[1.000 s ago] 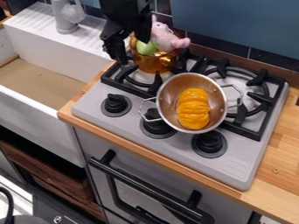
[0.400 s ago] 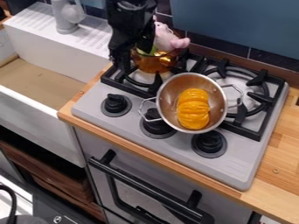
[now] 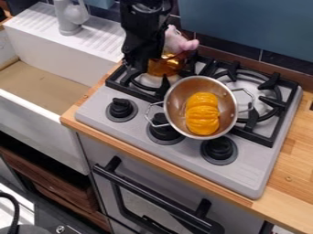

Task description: Move the orange pot to middle top of the burner

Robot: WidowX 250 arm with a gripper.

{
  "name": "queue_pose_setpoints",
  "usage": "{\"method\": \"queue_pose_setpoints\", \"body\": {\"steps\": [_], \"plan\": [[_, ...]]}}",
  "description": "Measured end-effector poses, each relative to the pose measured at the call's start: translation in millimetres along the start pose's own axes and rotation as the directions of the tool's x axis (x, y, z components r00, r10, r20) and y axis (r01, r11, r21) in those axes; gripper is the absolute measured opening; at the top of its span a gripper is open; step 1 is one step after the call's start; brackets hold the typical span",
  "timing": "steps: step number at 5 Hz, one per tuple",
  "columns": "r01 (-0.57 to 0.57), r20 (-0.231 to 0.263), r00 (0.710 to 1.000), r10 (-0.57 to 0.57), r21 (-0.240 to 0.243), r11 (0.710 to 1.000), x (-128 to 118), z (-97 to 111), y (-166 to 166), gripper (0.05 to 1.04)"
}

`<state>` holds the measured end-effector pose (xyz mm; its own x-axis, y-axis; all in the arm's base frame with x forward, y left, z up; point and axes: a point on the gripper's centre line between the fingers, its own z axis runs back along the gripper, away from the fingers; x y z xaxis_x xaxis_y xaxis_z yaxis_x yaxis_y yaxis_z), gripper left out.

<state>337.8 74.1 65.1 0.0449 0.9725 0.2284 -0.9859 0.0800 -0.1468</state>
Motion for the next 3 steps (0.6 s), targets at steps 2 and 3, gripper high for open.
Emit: {"method": "queue_pose_setpoints", "body": {"steps": [2,3], "plan": [[0.03,-0.043,0.999,-0.03,0.0,1.0,0,-1,-10,0.071],[0.049,-0.061,0.997,-0.05,-0.022,0.999,3,3,-16,0.055]]}}
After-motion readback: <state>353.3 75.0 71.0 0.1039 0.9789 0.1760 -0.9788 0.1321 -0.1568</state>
